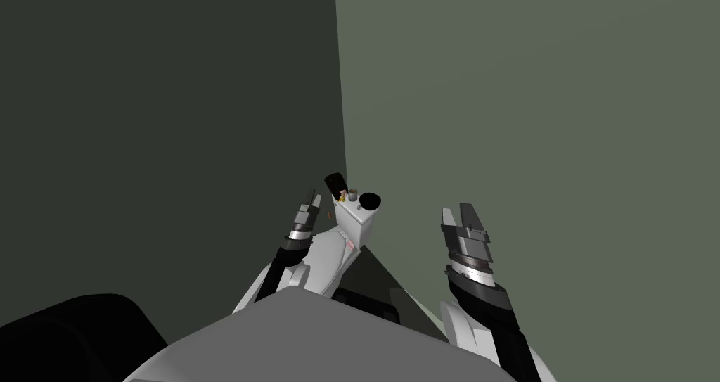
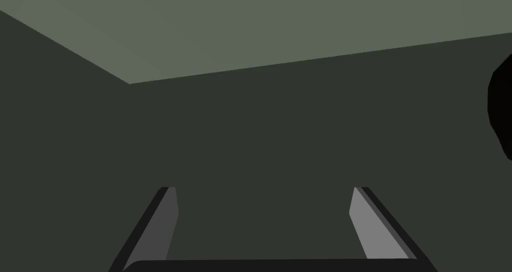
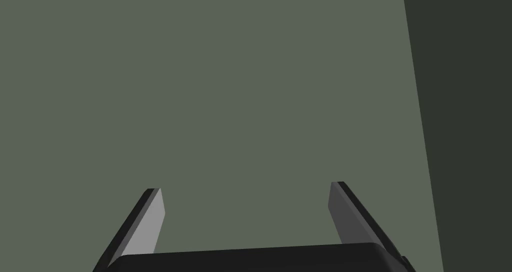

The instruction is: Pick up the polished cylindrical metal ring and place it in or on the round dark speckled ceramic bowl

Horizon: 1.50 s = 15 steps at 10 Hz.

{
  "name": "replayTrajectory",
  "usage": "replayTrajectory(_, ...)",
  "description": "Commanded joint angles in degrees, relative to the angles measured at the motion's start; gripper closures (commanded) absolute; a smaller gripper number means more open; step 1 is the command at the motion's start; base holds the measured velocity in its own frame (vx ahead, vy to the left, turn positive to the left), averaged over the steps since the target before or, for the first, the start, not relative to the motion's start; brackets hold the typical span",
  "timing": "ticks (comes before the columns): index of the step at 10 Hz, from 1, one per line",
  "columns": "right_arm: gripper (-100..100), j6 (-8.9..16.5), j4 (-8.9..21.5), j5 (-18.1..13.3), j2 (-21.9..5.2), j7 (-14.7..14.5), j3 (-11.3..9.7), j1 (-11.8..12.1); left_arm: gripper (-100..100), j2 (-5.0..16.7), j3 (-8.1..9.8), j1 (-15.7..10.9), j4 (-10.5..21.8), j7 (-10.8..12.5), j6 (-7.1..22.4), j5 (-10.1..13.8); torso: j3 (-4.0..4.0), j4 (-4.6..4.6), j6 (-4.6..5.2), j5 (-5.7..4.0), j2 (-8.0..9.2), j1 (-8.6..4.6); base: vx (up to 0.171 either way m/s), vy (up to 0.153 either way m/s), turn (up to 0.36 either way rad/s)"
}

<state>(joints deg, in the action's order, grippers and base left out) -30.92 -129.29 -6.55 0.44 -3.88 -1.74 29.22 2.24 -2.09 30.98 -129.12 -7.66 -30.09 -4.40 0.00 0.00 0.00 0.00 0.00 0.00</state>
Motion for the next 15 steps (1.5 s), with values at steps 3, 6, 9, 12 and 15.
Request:
replayTrajectory(3,0,0.00,0.00,0.00,0.00,0.00,0.00,0.00,-100,3.08,-0.33,-1.53,3.80,-1.74,0.79,-1.97,-0.05,-0.02,0.01,-0.01,-0.09,-0.04,0.023,-0.011,-0.068)
replayTrajectory(6,0,0.00,0.00,0.00,0.00,0.00,0.00,0.00,-100,6.20,-0.82,-3.76,9.16,-4.29,1.92,-4.86,-0.09,-0.04,0.01,-0.01,-0.14,-0.04,0.037,-0.019,-0.095)
replayTrajectory(9,0,0.00,0.00,0.00,0.00,0.00,0.00,0.00,-100,8.35,-1.18,-5.37,12.98,-6.14,2.73,-6.94,-0.09,-0.04,0.00,-0.02,-0.15,-0.07,0.037,-0.018,-0.070)
replayTrajectory(12,0,0.00,0.00,0.00,0.00,0.00,0.00,0.00,-100,10.70,-1.56,-7.12,17.19,-8.15,3.62,-9.21,-0.08,-0.03,0.00,-0.01,-0.14,-0.04,0.035,-0.011,-0.082)
replayTrajectory(15,0,0.00,0.00,0.00,0.00,0.00,0.00,0.00,-100,13.23,-1.98,-8.99,21.79,-10.29,4.57,-11.62,-0.09,-0.04,0.00,-0.02,-0.15,-0.05,0.036,-0.015,-0.082)
